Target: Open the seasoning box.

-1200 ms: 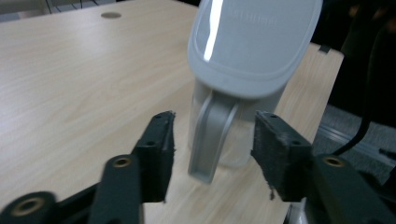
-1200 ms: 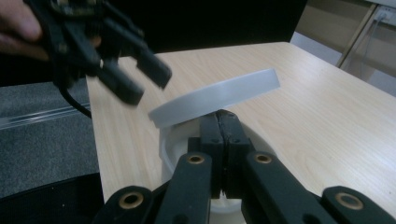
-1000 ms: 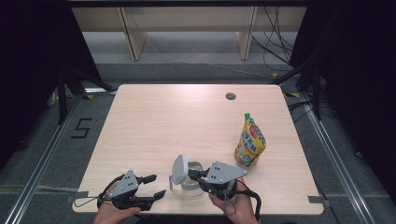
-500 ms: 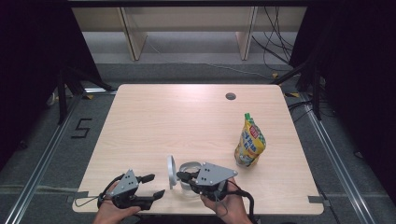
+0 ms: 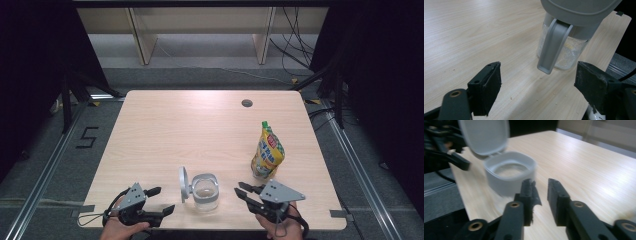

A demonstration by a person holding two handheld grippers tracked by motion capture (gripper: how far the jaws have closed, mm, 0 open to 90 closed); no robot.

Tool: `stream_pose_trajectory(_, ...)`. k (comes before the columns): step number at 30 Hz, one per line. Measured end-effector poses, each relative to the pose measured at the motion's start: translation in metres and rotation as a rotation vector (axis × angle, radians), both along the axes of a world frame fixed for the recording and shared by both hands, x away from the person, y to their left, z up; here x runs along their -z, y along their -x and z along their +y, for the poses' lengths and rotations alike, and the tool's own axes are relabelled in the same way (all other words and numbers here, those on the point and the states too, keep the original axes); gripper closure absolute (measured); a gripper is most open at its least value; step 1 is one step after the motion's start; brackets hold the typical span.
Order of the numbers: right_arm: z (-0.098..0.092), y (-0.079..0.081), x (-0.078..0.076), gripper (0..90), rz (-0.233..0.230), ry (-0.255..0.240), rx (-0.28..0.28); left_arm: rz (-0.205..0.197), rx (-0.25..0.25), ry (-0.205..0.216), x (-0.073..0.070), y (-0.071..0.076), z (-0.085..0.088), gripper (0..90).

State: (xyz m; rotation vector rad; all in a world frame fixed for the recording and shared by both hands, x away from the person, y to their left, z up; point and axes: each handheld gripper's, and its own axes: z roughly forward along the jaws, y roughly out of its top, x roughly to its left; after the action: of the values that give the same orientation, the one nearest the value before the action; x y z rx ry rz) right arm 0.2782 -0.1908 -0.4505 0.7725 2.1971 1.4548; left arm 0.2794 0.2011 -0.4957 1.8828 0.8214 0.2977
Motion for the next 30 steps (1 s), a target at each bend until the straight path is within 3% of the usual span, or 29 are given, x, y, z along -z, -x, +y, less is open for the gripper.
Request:
stream_pose_trajectory(1, -0.014, 0.003, 0.002, 66.5, 0.024, -0.01, 0.046, -0.001, 0.0, -0.002, 0.0, 0.0, 0.0, 20.7)
stream_pose_trajectory(3, -0.02, 0.003, 0.003, 63.8, 0.026, -0.016, 0.058, 0.004, -0.003, -0.001, 0.001, 0.0, -0.001, 20.7)
stream_pose_trajectory(7, -0.043, 0.008, 0.008, 53.1, 0.067, -0.042, 0.182, 0.003, 0.003, -0.004, 0.002, 0.0, -0.003, 20.4)
stream_pose_trajectory(9, -0.052, 0.007, 0.009, 46.3, 0.049, -0.024, 0.225, -0.004, 0.007, -0.013, 0.002, -0.001, -0.002, 20.4)
stream_pose_trajectory(11, -0.056, 0.008, 0.011, 40.6, 0.081, -0.045, 0.292, 0.004, 0.0, 0.001, 0.003, -0.002, -0.002, 20.4)
stream_pose_trajectory(13, -0.062, 0.003, 0.015, 36.3, 0.057, -0.038, 0.309, 0.002, -0.002, -0.007, 0.003, -0.002, -0.001, 20.3)
stream_pose_trajectory(14, -0.061, 0.003, 0.017, 34.2, 0.103, -0.059, 0.352, 0.008, -0.005, 0.006, 0.004, -0.002, -0.002, 20.4)
stream_pose_trajectory(15, -0.066, 0.0, 0.018, 32.8, 0.084, -0.012, 0.351, 0.003, 0.001, -0.002, 0.004, -0.002, -0.002, 20.4)
stream_pose_trajectory(20, -0.065, -0.009, 0.024, 25.0, 0.109, 0.008, 0.367, -0.004, 0.003, -0.014, 0.002, -0.001, -0.002, 20.3)
stream_pose_trajectory(25, -0.066, -0.018, 0.027, 20.3, 0.115, 0.0, 0.386, 0.009, -0.005, 0.007, 0.003, 0.0, -0.005, 19.8)
stream_pose_trajectory(30, -0.067, -0.027, 0.031, 17.0, 0.095, -0.003, 0.407, -0.007, 0.017, -0.015, 0.001, -0.002, -0.005, 18.1)
